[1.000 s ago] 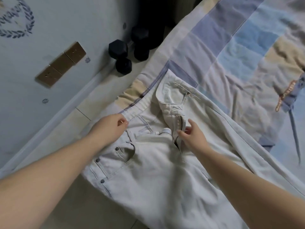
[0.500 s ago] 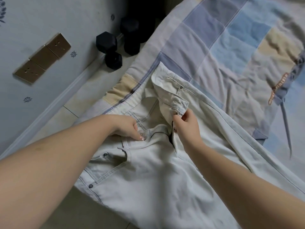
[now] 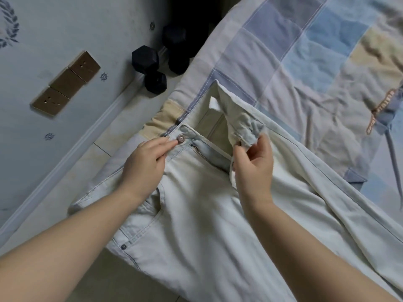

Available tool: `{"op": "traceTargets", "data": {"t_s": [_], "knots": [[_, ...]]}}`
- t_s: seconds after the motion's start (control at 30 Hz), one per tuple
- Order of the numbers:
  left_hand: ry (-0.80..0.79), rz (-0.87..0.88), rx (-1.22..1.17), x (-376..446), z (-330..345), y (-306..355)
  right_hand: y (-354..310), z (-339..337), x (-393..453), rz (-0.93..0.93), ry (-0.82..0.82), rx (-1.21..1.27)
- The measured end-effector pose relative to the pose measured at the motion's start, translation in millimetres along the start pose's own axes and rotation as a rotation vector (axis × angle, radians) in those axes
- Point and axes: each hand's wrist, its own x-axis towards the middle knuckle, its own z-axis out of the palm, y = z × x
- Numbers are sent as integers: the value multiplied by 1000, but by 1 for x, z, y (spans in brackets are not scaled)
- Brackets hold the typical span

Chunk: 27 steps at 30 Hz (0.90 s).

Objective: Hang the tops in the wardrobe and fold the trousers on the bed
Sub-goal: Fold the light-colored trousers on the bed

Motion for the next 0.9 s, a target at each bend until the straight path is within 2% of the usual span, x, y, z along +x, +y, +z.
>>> {"op": "traceTargets", "data": {"t_s": [0.07,0.1,0.17,0.2,0.23,0.3,0.4,0.5,0.7,0.9], "knots": [[16,-4,123,-1,8,1,6,5,-6,-34,-142,-127],[-3,-35,152,0,11,1,9,6,-9,-21,-301,-231],[-38,-154,185,5,15,-4,18,10,-14,48,-760,-517],[-34,-226,187,8,15,-7,24,9,-16,71,-921,-625],[-16,-290,173,9,14,-7,28,7,-18,103,-979,-665],[18,-348,115,9,11,-4,27,-3,-22,159,-873,-607],[37,-269,63,1,15,18,24,-33,-21,245,-618,-451],[13,-183,-5,-6,38,55,23,-82,-22,303,-471,-374],[-207,-10,-138,-35,129,165,25,-229,-45,437,-191,-336],[-447,137,-100,-89,233,262,32,-391,-89,524,27,-323]]}}
